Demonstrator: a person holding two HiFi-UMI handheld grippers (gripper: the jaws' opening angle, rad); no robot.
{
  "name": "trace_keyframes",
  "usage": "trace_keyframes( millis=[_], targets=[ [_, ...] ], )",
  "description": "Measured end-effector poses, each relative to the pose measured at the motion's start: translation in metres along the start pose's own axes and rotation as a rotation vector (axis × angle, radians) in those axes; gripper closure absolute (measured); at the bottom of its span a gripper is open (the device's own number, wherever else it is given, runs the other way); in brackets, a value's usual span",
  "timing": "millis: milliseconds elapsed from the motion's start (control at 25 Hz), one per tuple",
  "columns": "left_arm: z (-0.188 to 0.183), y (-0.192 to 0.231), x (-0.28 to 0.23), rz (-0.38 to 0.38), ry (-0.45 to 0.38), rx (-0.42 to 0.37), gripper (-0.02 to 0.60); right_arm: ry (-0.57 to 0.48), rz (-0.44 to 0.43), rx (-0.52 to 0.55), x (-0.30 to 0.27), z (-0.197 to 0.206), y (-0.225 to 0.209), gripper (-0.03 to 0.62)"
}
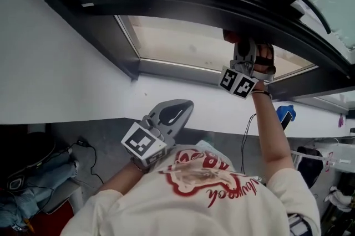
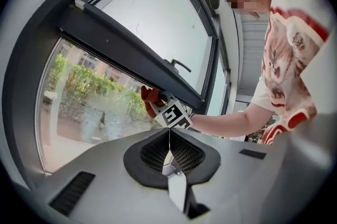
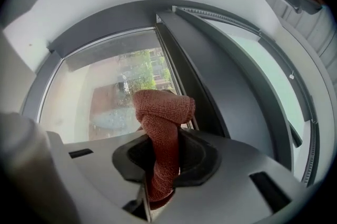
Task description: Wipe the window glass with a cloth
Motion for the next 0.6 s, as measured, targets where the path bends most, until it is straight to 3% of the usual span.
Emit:
trace_keyframes(
  millis=[200, 600],
  targets=[
    [0.0, -0.001, -0.009, -0.024, -0.061, 0.025, 0.56, -0.02, -0.001, -0.062, 0.001, 0.003, 0.012, 0.526],
    [0.016, 0.005, -0.002, -0.045, -0.021, 0.065, 0.56, -0.033, 0.0, -0.104, 0.002, 0.005, 0.034, 0.531]
  ],
)
Point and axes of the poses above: the fingertips, and each gripper's own axes: x backward along the fingers, y to its left, z out of its underside, the point moved 3 cm from there along x, backward along the fingers, and after that the axes turned 7 degrees about -y, right-handed, at the moved point
